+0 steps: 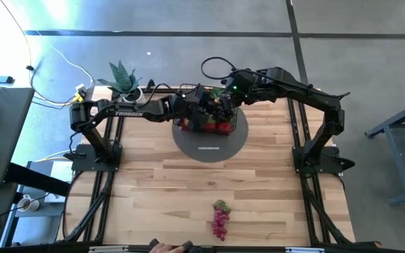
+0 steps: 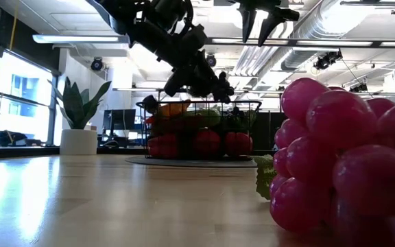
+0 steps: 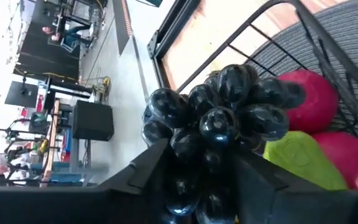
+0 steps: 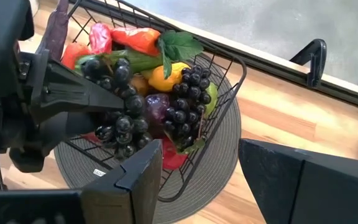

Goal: Build produce basket
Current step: Put the purple grapes into the wire basket

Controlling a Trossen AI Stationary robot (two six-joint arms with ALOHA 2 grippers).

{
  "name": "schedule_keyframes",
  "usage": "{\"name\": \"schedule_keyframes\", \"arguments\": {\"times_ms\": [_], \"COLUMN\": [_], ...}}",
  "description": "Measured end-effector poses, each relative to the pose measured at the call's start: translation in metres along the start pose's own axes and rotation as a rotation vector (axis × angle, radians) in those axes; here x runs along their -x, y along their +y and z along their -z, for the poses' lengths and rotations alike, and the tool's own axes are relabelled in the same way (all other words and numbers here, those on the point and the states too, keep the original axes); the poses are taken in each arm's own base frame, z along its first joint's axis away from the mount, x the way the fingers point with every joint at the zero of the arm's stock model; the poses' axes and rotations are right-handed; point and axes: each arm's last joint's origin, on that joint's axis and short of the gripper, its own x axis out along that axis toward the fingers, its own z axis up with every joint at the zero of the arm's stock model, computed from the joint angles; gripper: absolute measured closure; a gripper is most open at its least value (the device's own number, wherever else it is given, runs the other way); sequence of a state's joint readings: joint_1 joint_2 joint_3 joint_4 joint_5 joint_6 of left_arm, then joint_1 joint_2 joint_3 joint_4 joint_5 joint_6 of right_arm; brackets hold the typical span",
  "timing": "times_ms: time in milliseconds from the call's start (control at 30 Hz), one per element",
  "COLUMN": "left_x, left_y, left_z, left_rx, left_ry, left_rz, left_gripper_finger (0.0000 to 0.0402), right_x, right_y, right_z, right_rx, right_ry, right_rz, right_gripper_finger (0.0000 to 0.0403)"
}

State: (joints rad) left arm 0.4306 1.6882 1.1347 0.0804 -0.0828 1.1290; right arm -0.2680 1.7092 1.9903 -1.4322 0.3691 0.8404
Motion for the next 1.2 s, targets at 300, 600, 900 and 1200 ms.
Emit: {"name": "schedule_keyframes", "arguments": {"times_ms": [300,600,900,1200], "left_x": [0.001,0.003,0.020,0.058], "left_y": [-0.003,-0.006,-0.002,0.011], "left_z": [-0.007,-0.012,-0.025,-0.034], "left_rx": [-0.013,-0.012,0.103,0.277], "left_ry": [0.066,0.223,0.299,0.316], "left_rz": [-0.032,-0.111,-0.171,-0.101], "left_gripper_finger": [0.0200,0.0200,0.0202,0.0202], "right_x": [0.000,0.000,0.003,0.016], "right_y": [0.000,-0.001,0.004,0.027], "right_z": [0.000,0.001,0.009,0.039], "right_rx": [0.054,0.120,0.141,0.110], "right_ry": [0.011,0.023,0.117,0.243], "right_rz": [-0.010,-0.006,-0.084,-0.206], "right_gripper_finger": [0.0208,0.0208,0.0208,0.0208]}}
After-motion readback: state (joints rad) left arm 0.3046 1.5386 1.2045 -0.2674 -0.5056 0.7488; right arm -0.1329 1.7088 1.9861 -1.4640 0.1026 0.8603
